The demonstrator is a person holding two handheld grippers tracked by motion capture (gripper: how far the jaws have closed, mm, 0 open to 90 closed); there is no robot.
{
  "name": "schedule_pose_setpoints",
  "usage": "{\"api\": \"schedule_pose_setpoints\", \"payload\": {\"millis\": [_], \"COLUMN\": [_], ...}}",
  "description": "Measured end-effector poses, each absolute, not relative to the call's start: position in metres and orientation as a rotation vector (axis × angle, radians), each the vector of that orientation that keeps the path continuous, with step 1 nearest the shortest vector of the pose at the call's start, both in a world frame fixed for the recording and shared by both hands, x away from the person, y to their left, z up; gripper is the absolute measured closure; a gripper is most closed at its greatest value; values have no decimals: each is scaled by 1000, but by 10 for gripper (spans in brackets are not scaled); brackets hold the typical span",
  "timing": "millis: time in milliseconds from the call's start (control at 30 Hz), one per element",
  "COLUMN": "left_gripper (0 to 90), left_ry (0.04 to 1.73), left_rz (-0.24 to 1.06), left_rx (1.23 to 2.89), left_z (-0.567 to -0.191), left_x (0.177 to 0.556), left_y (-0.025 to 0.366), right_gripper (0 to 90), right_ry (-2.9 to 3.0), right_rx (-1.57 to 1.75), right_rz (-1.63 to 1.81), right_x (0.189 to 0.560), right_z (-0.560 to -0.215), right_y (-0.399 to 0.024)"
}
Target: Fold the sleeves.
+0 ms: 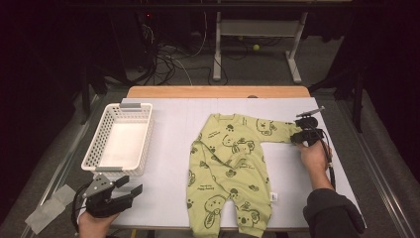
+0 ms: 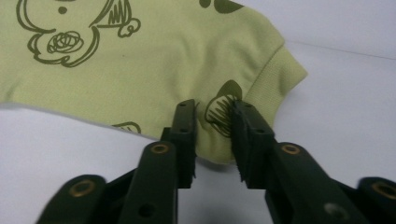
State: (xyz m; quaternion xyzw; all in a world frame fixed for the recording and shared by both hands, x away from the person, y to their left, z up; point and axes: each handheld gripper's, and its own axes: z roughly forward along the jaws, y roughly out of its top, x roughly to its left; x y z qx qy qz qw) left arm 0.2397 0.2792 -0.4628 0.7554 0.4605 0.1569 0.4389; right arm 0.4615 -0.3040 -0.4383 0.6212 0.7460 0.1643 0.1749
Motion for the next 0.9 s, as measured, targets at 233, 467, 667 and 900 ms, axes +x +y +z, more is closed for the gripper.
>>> {"api": "schedule_pose_setpoints", "payload": {"millis": [233,467,667,900], "left_gripper": [334,335,334,334], "left_ry": [1143,1143,1146,1148], "left_rz": [386,384,384,388], "left_rx": [1876,1883,1881,1880], "left_z": [-463,-463,-463,-463], "left_x": [240,240,240,240], "left_y": [279,279,279,279], "right_gripper": [877,883,883,884], "right_ry": [2128,2135,2137,2134], "right_rx": [1748,1751,1706,1677], "right_rz": [464,511,577,627], "right_x": [463,458,449,443], "right_z": [-435,-430,-417,-407], "right_y": [-302,-306,-305,-306]}}
